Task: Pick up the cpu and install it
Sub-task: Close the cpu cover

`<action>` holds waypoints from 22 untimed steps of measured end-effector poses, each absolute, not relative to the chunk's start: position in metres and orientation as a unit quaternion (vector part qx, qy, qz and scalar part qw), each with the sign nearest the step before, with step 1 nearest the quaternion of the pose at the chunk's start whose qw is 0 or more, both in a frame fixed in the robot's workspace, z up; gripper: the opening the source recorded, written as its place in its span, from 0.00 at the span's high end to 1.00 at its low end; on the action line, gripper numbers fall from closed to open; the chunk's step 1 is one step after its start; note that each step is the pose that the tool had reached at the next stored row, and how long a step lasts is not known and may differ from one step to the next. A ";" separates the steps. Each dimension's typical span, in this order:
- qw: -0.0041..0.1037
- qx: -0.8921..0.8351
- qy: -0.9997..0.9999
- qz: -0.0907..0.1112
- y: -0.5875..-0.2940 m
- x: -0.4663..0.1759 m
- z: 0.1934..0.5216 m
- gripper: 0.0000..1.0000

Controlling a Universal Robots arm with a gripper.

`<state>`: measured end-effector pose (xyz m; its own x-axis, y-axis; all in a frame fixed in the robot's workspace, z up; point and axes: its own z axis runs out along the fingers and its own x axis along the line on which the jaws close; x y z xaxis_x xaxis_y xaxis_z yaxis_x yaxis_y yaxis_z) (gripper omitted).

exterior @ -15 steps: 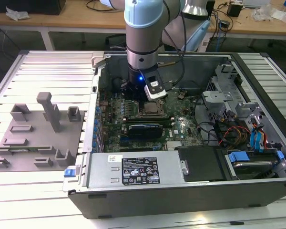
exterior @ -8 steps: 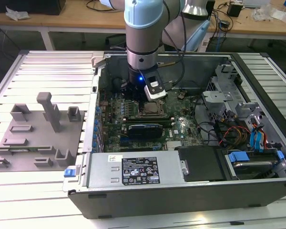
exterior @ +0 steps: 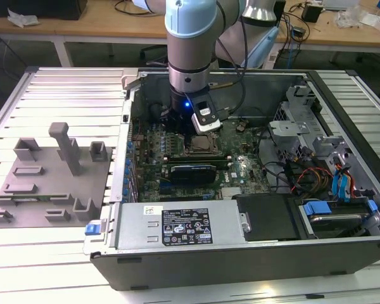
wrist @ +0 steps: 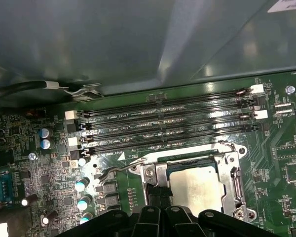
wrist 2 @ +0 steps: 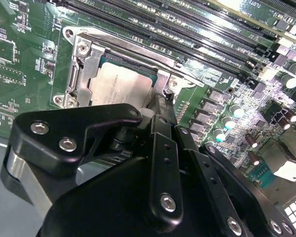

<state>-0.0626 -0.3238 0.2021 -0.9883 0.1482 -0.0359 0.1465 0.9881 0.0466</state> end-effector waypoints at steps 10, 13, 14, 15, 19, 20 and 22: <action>0.020 0.074 0.997 0.022 -0.324 -0.063 0.211 0.89; 0.020 0.074 0.997 0.022 -0.324 -0.063 0.216 0.89; 0.020 0.074 0.997 0.022 -0.324 -0.063 0.219 0.89; 0.020 0.074 0.997 0.022 -0.324 -0.063 0.222 0.89; 0.020 0.074 0.997 0.022 -0.324 -0.058 0.223 0.89; 0.019 0.074 0.997 0.022 -0.324 -0.053 0.223 0.89; 0.019 0.074 0.997 0.022 -0.324 -0.044 0.223 0.89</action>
<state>-0.0438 -0.3238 0.2233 -0.9884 0.1484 -0.0338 0.1467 0.9881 0.0462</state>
